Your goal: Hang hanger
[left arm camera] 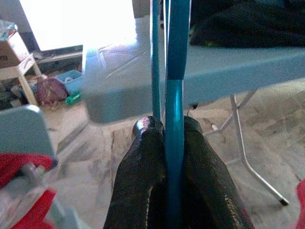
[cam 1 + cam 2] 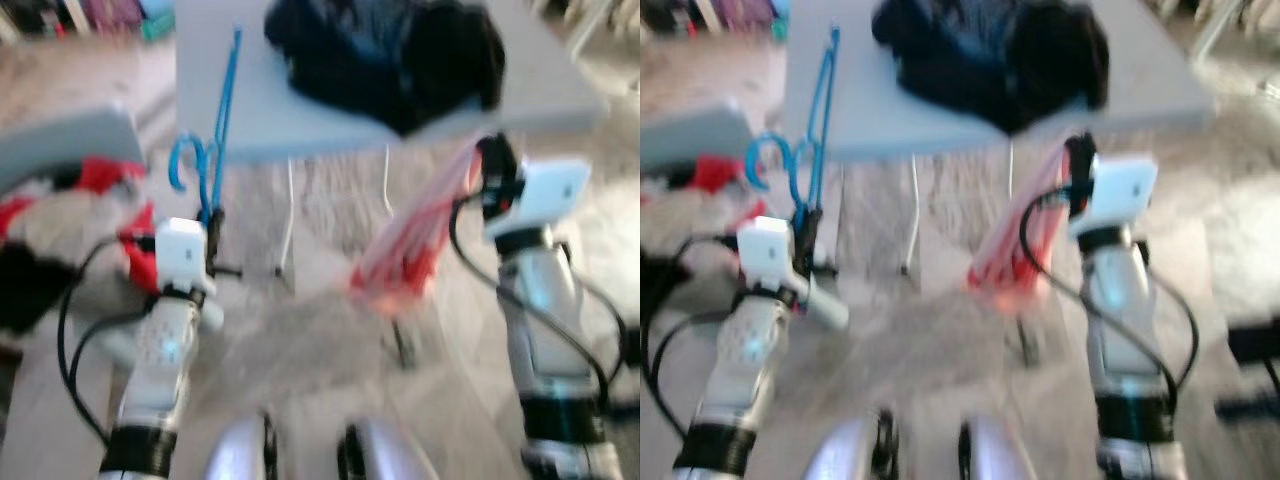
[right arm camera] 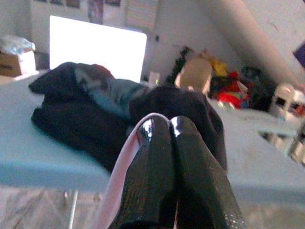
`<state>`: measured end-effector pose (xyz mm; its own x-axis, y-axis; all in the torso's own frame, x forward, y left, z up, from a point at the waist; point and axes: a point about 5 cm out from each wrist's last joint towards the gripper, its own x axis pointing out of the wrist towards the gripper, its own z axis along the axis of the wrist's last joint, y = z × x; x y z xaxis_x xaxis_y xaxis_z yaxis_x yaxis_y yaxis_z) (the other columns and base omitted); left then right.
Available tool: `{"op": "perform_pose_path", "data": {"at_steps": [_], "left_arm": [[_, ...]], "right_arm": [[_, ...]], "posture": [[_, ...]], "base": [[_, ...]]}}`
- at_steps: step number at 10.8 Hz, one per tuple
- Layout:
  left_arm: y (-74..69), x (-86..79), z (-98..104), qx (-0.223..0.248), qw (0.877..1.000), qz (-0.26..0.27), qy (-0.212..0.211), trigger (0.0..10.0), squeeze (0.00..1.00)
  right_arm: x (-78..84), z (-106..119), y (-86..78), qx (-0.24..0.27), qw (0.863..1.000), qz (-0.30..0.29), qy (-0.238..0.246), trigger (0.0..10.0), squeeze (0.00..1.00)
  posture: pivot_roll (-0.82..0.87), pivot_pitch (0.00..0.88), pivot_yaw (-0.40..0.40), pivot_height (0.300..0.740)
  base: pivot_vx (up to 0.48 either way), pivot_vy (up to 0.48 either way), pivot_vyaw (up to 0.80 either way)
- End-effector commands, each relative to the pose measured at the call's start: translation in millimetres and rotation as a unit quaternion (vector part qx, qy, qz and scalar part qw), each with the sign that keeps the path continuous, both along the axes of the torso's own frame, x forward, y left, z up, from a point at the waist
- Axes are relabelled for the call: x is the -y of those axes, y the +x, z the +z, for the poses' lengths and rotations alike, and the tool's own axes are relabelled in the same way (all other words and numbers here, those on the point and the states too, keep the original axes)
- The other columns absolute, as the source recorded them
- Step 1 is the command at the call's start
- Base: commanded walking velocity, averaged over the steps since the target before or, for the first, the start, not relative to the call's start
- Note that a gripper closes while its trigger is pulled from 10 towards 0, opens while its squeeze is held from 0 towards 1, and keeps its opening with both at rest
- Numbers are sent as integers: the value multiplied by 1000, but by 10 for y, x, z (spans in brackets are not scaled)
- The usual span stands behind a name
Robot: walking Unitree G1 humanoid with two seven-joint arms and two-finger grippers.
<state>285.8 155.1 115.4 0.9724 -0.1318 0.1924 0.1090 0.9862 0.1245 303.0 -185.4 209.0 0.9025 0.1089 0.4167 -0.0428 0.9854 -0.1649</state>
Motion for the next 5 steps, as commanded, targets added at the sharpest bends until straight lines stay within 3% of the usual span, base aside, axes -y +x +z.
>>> {"op": "perform_pose_path", "data": {"at_steps": [1,3,5], "left_arm": [[-8,68,4,2,1000,-10,-3,10000,0],[13,97,12,3,1000,-13,-6,10000,0],[29,141,15,3,1000,-15,-9,10000,0]], "right_arm": [[56,89,33,18,1000,-5,-9,0,0],[-67,553,301,80,996,32,-13,0,0],[-371,1156,559,147,985,93,-17,0,0]], "posture": [[-66,189,-22,740],[-67,188,-20,740],[-61,184,-26,740]], "base": [[480,0,0],[480,0,0],[480,0,0]]}}
